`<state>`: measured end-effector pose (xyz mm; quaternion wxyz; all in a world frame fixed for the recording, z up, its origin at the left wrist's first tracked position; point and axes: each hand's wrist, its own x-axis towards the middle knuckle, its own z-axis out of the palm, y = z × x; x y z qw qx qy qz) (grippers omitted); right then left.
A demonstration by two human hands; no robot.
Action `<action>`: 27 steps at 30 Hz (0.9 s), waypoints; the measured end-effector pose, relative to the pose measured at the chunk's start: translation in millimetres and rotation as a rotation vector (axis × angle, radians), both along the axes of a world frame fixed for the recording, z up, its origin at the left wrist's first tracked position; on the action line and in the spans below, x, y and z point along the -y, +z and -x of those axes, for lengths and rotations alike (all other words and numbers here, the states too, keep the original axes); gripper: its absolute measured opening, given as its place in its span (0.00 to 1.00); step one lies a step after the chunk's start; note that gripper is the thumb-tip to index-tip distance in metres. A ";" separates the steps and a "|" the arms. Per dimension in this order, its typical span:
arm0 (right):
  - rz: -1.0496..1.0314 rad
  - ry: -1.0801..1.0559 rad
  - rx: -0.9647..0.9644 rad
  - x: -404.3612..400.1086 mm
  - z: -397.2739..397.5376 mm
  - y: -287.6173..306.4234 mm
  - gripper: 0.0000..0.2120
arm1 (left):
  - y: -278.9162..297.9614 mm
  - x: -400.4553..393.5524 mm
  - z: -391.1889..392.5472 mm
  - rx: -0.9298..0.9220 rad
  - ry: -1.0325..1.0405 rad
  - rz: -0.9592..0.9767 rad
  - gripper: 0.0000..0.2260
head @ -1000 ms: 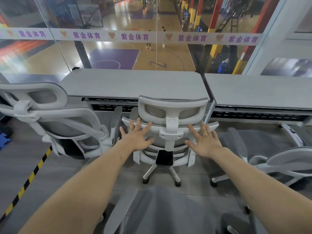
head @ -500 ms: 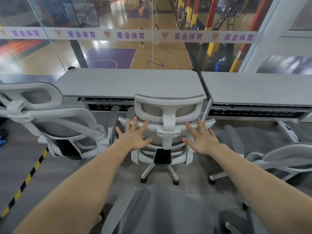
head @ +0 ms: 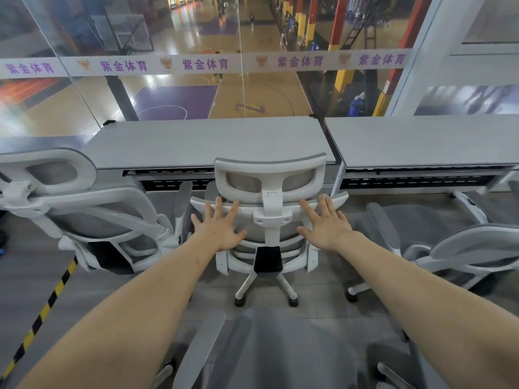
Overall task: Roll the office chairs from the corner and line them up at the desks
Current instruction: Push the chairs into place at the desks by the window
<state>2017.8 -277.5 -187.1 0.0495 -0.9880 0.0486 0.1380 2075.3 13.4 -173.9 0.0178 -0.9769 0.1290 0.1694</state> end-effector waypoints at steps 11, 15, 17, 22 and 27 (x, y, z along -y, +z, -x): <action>-0.030 0.067 0.225 -38.1 90.0 62.4 0.20 | 40.2 -11.0 91.8 0.166 -0.017 0.108 0.23; -0.039 0.069 0.276 -48.1 135.4 94.8 0.20 | 62.4 -18.7 142.7 0.216 -0.014 0.141 0.21; -0.028 0.076 0.294 -55.7 162.7 113.5 0.19 | 77.6 -24.8 169.6 0.211 -0.018 0.161 0.20; -0.054 0.043 0.392 -81.5 247.7 147.7 0.18 | 113.9 -50.4 238.0 0.257 -0.067 0.215 0.18; -0.044 -0.012 0.442 -118.1 345.4 161.6 0.16 | 139.6 -96.1 304.4 0.284 -0.104 0.274 0.18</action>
